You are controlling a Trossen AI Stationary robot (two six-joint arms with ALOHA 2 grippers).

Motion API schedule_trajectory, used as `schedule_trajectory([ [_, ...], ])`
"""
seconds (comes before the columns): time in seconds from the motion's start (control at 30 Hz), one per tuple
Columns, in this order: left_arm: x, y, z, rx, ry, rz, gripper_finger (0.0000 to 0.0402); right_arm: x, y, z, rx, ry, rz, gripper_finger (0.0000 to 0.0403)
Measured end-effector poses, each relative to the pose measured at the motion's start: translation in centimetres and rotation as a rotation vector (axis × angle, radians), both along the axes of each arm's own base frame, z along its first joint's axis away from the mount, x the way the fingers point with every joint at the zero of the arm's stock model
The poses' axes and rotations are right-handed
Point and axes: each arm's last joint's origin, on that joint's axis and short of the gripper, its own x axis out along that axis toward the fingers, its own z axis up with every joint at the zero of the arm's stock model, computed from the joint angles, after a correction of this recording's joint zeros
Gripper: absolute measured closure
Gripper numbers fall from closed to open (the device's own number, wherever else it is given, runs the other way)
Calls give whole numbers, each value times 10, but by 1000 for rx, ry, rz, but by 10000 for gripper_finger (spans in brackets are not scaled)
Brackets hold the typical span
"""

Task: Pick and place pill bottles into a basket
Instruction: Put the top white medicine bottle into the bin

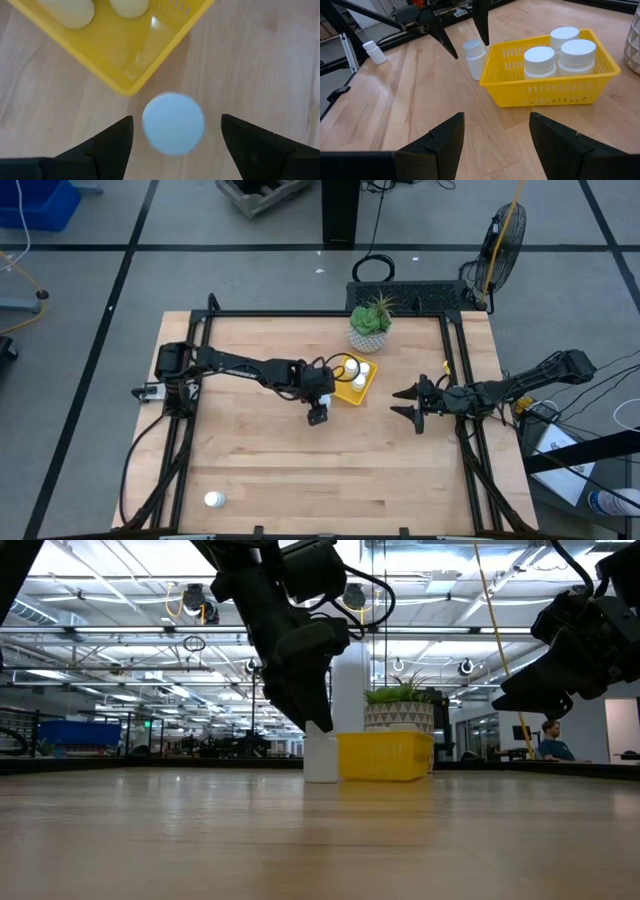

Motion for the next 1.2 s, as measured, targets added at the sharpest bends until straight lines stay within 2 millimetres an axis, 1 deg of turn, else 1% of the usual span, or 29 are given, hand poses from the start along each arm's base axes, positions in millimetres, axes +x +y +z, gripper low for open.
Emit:
schedule_trajectory([
  [0.23, 3, 0, 2, 6, -41, -2, 85, 0, 0, 0, 0, 0, 0, 188],
  [0.4, 3, 0, 2, 11, -40, -9, 93, 0, 0, 0, 0, 0, 0, 188],
  [0.63, 3, 0, 2, 12, -40, -9, 141, 0, 0, 0, 0, 0, 0, 188],
  [0.97, 0, 0, 1, 6, 1, -3, 238, 0, 0, 0, 0, 0, 0, 188],
  [1.13, -3, 0, 6, 13, 7, 9, 239, 0, 0, 0, 0, 0, 0, 188],
  [1.2, -2, 1, 15, 34, -8, 20, 239, 0, 0, 0, 0, 0, 0, 188],
])
